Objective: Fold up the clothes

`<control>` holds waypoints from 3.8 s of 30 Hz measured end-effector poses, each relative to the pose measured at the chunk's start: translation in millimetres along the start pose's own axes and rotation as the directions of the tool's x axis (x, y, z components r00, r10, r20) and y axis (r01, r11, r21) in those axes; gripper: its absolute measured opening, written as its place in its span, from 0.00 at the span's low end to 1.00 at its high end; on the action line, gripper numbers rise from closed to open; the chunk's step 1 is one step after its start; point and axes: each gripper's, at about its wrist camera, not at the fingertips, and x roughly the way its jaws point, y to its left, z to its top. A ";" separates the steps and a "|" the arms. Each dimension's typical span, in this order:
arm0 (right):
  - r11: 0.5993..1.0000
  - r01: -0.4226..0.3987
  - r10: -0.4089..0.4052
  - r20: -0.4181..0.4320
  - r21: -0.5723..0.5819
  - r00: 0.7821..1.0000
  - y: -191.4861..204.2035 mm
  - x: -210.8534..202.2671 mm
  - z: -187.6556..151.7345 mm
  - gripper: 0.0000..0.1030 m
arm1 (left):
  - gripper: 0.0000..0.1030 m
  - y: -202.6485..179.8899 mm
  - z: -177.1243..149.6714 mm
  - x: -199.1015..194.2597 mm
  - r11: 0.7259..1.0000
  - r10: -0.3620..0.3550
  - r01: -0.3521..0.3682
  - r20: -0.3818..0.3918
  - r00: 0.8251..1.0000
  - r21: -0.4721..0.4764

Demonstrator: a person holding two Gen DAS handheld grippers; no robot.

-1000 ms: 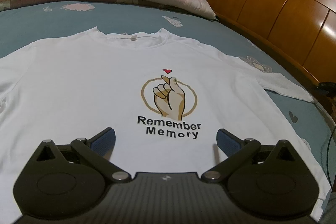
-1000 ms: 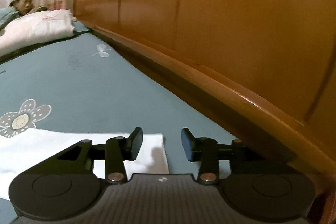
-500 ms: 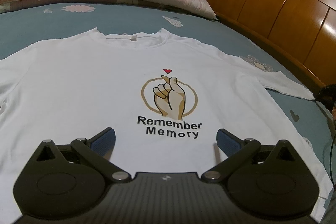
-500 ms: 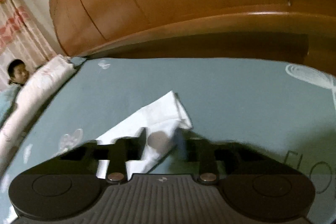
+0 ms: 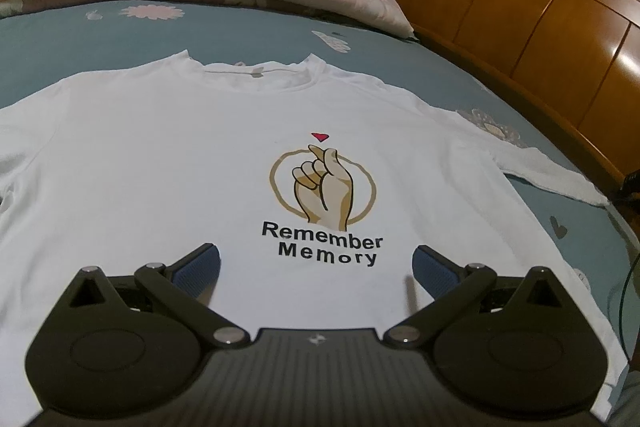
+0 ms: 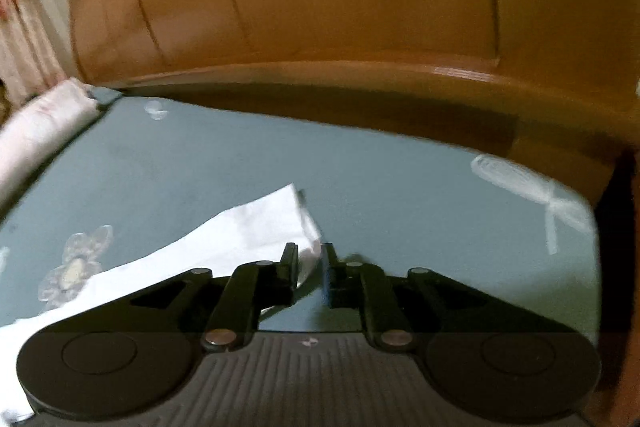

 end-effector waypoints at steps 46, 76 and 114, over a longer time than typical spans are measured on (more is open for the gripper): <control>0.731 -0.417 0.276 -0.325 -0.540 0.905 310.4 -2.8 -90.6 0.56 | 0.99 -14.6 -2.2 -3.2 0.994 0.068 -0.069 0.013 0.998 0.084; 0.573 -0.438 0.202 -0.398 -0.693 0.895 274.7 -45.7 -141.4 0.70 | 0.99 -24.2 -3.1 -11.7 0.985 0.087 -0.092 0.037 0.996 0.147; 0.341 -0.624 0.481 -0.439 -0.703 0.758 203.4 -215.9 -277.7 0.79 | 0.99 2.6 -22.1 -27.0 0.965 0.230 -0.222 -0.046 0.972 0.140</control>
